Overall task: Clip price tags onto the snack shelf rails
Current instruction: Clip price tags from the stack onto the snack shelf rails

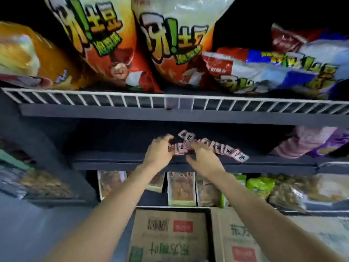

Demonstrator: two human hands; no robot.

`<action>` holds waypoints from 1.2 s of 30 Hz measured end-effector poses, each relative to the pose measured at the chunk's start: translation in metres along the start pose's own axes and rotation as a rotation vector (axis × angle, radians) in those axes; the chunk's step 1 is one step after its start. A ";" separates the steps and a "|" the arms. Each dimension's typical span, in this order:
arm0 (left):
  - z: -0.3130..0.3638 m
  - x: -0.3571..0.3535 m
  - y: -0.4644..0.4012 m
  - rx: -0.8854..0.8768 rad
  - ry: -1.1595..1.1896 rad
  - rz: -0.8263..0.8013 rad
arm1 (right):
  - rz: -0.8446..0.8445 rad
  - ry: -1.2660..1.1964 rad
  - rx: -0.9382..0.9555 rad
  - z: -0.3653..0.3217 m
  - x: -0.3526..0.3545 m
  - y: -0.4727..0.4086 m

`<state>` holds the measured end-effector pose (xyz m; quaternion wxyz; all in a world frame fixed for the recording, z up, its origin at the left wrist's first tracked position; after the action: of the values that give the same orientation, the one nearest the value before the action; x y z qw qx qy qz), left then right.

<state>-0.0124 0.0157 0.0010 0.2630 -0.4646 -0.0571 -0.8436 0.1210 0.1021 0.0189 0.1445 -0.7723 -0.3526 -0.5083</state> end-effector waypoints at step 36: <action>-0.040 -0.077 -0.049 0.036 0.133 -0.275 | 0.060 0.349 0.121 0.046 -0.059 -0.100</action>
<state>-0.0336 0.0737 -0.0770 0.1564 -0.3908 -0.1179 -0.8994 0.0694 0.1762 -0.0675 0.2647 -0.6725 -0.3289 -0.6079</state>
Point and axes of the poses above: each hand's wrist, its own y-axis away from the middle knuckle, its own x-axis out of the back of the hand, z = x × y, the point moved 2 cm from there along -y, towards the middle knuckle, and after that the axes turned 10 degrees about -x, right-handed, at the moved point
